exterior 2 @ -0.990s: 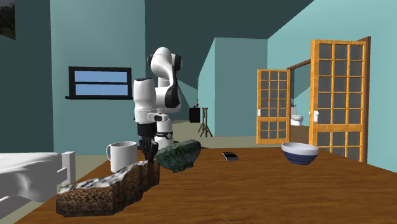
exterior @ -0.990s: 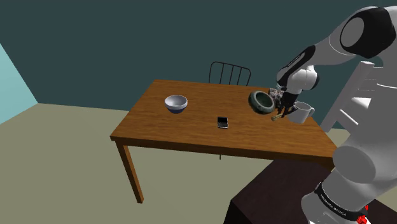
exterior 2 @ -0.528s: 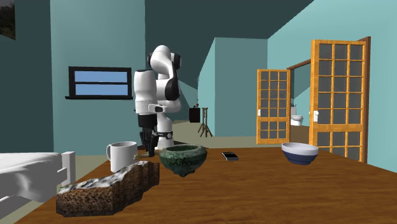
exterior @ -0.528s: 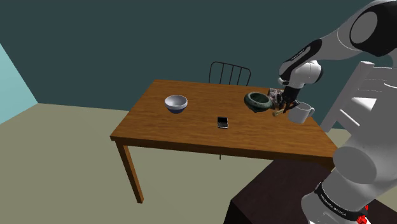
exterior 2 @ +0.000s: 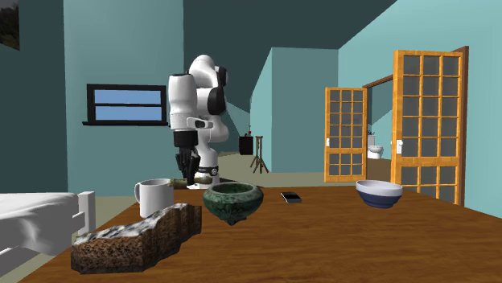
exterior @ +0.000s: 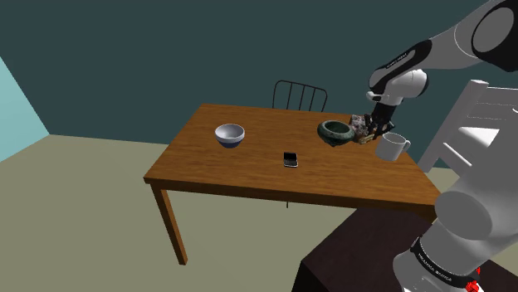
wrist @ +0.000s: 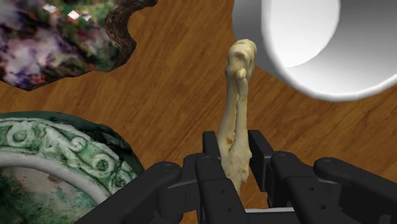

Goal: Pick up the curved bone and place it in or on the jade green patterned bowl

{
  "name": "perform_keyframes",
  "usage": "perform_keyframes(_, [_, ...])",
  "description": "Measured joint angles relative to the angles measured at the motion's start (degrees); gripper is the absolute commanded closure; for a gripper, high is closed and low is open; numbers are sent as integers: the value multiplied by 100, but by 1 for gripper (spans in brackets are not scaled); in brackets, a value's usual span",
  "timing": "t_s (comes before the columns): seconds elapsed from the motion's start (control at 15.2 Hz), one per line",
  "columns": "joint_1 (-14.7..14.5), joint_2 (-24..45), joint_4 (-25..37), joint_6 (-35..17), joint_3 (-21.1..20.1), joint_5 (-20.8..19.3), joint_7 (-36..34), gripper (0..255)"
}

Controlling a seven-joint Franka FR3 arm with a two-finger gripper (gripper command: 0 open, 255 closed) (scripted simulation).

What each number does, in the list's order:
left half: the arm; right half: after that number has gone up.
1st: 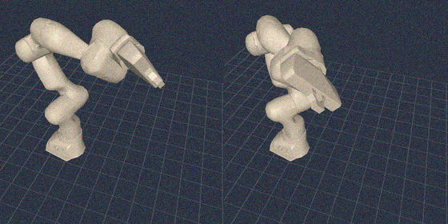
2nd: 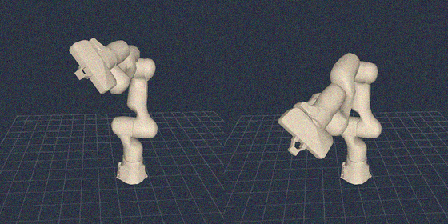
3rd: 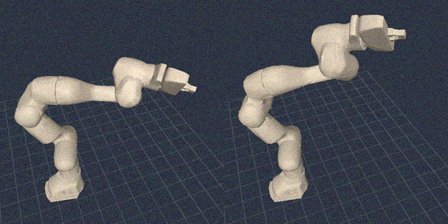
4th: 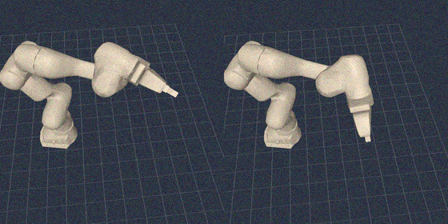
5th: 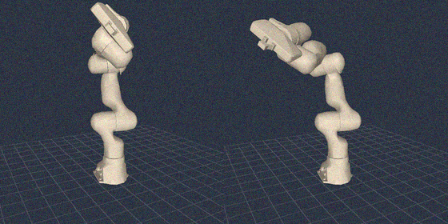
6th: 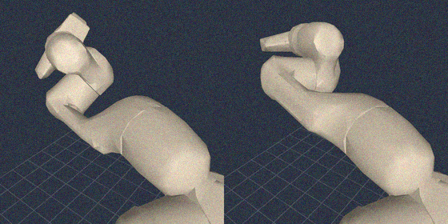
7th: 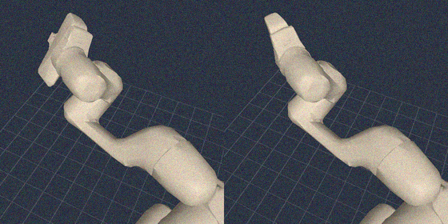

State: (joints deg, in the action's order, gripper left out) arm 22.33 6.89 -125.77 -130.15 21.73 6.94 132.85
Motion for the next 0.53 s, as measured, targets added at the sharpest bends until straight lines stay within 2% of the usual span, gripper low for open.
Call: perform_keyframes(0.53, [-30, -373, 229, 565, 23, -218, -179, 255])
